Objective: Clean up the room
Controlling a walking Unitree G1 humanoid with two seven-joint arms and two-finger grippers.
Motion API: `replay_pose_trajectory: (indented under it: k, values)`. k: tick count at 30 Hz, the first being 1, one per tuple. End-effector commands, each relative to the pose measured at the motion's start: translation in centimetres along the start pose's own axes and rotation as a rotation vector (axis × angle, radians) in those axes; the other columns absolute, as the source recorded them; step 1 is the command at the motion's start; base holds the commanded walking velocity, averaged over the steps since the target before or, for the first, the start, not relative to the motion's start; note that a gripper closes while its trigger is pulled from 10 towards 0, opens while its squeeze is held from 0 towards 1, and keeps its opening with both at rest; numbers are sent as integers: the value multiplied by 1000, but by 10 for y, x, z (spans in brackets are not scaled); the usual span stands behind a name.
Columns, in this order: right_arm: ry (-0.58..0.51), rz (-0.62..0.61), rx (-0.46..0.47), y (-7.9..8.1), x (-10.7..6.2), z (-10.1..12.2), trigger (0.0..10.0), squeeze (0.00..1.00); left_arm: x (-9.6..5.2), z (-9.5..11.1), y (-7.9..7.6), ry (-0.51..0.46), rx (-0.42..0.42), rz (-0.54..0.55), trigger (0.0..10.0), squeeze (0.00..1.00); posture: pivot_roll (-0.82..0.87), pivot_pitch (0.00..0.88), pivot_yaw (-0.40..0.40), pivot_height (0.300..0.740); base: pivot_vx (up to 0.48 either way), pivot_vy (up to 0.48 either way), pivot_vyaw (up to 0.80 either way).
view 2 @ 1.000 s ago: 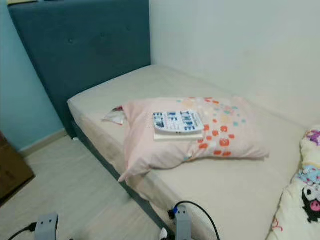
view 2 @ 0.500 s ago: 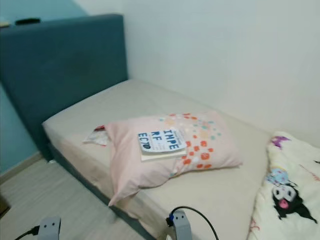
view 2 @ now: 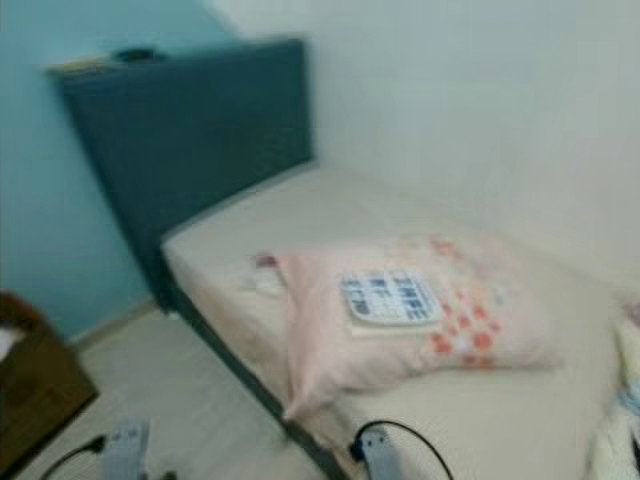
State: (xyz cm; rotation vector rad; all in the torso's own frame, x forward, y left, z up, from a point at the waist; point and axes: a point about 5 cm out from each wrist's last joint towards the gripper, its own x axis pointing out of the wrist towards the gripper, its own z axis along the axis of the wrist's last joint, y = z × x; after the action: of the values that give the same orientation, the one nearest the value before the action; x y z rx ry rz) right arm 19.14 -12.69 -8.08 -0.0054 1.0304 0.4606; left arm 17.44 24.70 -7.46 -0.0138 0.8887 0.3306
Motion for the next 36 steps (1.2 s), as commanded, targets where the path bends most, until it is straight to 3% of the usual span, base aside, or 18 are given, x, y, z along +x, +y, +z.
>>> replay_pose_trajectory:
  k: [1,5,12,18,31,36]
  values:
    - [7,15,7,7,2,-5,10000,0,-4,-22,1,79,9,3,10000,0,34,0,-108,723,0,0,712]
    - [-3,6,10,7,2,-3,10000,0,-4,-22,0,78,12,-1,10000,0,34,0,-109,723,0,0,719]
    - [0,-73,25,1,1,-3,10000,0,-5,-23,-2,75,27,-17,10000,0,34,0,-109,723,0,0,0]
    - [-19,-51,57,2,1,-3,10000,0,-5,-24,-1,85,31,-14,10000,0,30,0,-109,723,336,0,0]
    - [-4,-40,37,4,2,-6,10000,0,-6,-28,0,95,46,-18,10000,0,29,0,-106,723,336,0,0]
    - [1,-1,12,8,2,-7,10000,0,-6,-27,1,93,50,-17,10000,0,30,0,-106,723,325,0,728]
